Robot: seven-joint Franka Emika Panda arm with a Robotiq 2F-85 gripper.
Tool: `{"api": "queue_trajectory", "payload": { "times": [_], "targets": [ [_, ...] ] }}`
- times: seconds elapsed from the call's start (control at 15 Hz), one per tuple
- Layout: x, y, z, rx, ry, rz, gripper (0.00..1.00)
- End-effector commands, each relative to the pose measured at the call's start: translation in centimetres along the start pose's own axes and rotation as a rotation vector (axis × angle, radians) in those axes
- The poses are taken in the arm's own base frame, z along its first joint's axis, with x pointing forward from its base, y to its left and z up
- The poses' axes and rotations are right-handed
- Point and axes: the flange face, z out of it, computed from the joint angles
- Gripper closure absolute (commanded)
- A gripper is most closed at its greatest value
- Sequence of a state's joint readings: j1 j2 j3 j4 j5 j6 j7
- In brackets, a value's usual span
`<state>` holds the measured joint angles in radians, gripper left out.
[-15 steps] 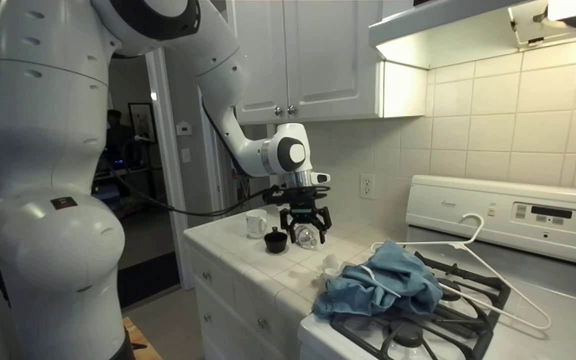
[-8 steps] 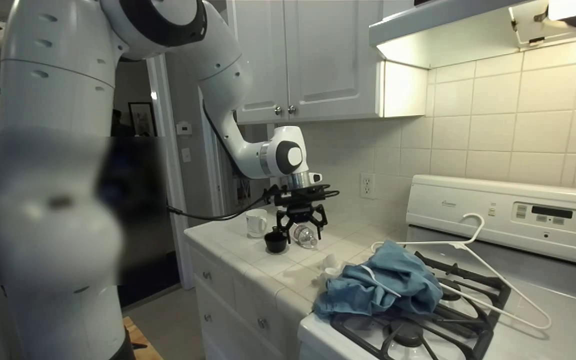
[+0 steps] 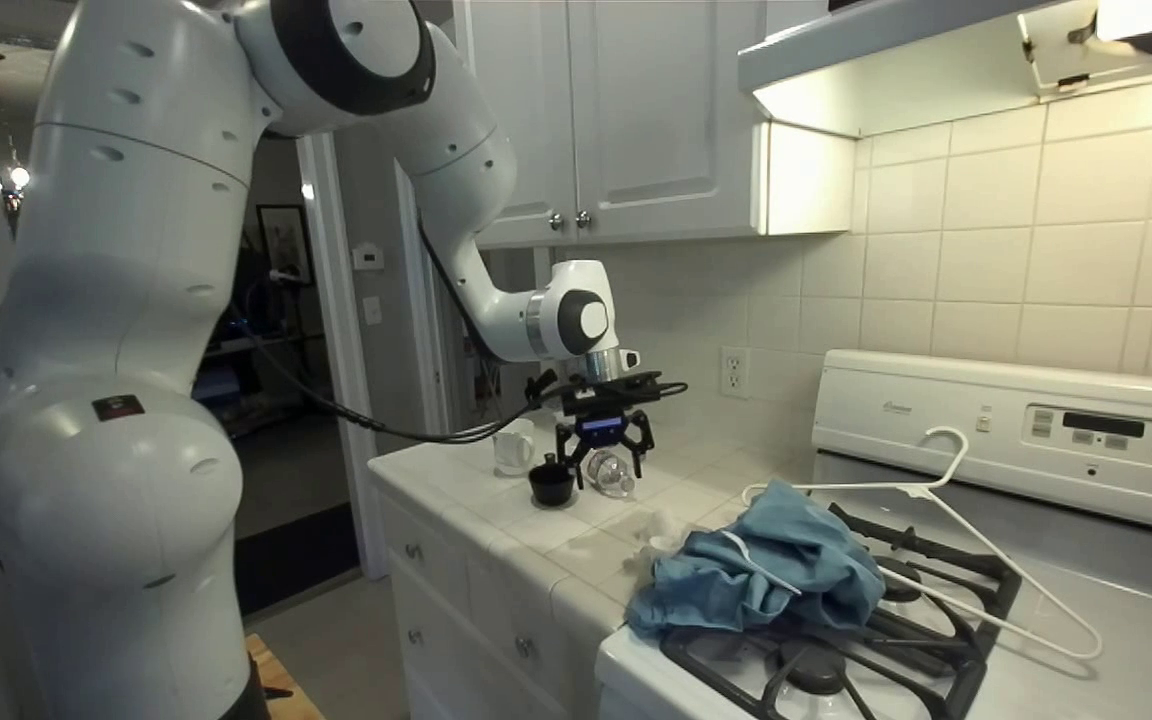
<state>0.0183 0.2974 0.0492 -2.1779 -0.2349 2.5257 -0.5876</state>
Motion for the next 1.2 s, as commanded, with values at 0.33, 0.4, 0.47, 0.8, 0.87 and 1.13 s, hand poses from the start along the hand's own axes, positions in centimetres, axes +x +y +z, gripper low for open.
{"api": "queue_trajectory", "payload": {
  "times": [0.33,0.4,0.47,0.8,0.87,1.13],
  "targets": [
    [2.7,3.1,0.8,-0.022,0.096,-0.233,0.0],
    [3.0,3.2,1.1,-0.016,0.096,-0.243,0.0],
    [3.4,3.0,1.3,-0.01,0.09,-0.254,0.0],
    [5.0,3.4,2.4,-0.037,0.103,-0.314,0.0],
    [5.3,3.7,2.6,-0.039,0.101,-0.319,0.0],
    [6.8,4.5,3.8,-0.038,0.102,-0.329,0.0]
  ]
}}
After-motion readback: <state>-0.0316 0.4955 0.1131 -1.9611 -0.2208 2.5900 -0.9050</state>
